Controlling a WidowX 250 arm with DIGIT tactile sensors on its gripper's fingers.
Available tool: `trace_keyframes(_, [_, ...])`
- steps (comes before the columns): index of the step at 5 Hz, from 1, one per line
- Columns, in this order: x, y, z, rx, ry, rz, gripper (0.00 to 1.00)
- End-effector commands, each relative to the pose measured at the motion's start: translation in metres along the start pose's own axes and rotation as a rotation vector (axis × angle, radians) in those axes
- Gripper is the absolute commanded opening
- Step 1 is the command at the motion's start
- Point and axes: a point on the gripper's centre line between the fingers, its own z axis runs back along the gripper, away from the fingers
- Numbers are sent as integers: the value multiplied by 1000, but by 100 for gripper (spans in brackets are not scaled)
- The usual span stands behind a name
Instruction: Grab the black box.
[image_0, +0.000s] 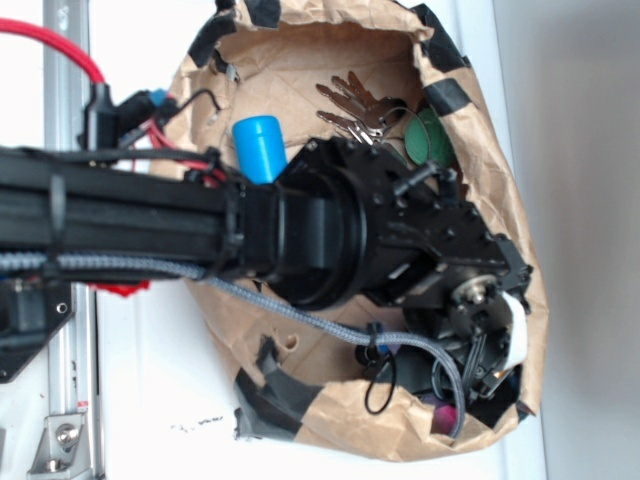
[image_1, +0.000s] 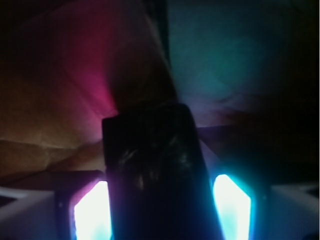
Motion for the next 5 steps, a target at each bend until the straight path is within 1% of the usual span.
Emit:
trace_keyframes(1, [-11, -5, 49, 164, 36, 3, 0])
trace_keyframes(2, [-34, -14, 86, 253, 190, 243, 0])
trace_keyframes(3, [-44, -17, 115, 198, 248, 447, 0])
trace_keyframes(4, [-42, -26, 139, 183, 342, 650, 0])
trace_keyframes(5, [-49, -25, 168, 237, 234, 630, 0])
